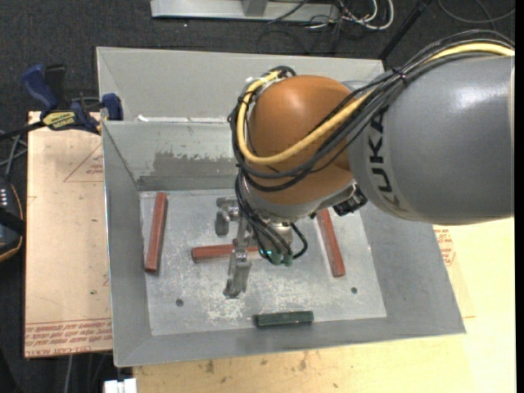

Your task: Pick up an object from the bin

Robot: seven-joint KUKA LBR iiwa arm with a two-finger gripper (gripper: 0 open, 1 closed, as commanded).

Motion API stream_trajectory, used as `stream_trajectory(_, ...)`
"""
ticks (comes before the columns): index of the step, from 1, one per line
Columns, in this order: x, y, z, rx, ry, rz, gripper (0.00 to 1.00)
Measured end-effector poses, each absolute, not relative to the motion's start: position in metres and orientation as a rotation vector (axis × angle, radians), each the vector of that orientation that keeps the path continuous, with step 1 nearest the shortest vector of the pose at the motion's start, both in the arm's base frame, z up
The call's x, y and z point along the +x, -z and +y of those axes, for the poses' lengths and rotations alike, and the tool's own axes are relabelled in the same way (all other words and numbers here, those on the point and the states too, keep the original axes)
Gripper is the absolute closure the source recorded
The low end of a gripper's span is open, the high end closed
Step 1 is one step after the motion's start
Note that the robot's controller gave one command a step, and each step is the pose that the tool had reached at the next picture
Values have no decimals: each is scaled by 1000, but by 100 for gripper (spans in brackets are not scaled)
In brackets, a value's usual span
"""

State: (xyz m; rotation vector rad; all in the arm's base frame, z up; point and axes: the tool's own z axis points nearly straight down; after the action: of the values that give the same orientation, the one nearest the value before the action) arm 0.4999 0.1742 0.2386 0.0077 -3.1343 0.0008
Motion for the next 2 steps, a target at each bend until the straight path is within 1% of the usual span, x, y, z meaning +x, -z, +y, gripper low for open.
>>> stream_trajectory(1, 502, -243, 173, 1, 2, -3142, 0)
stream_trajectory(2, 534, -196, 135, 91, 6, -3150, 0)
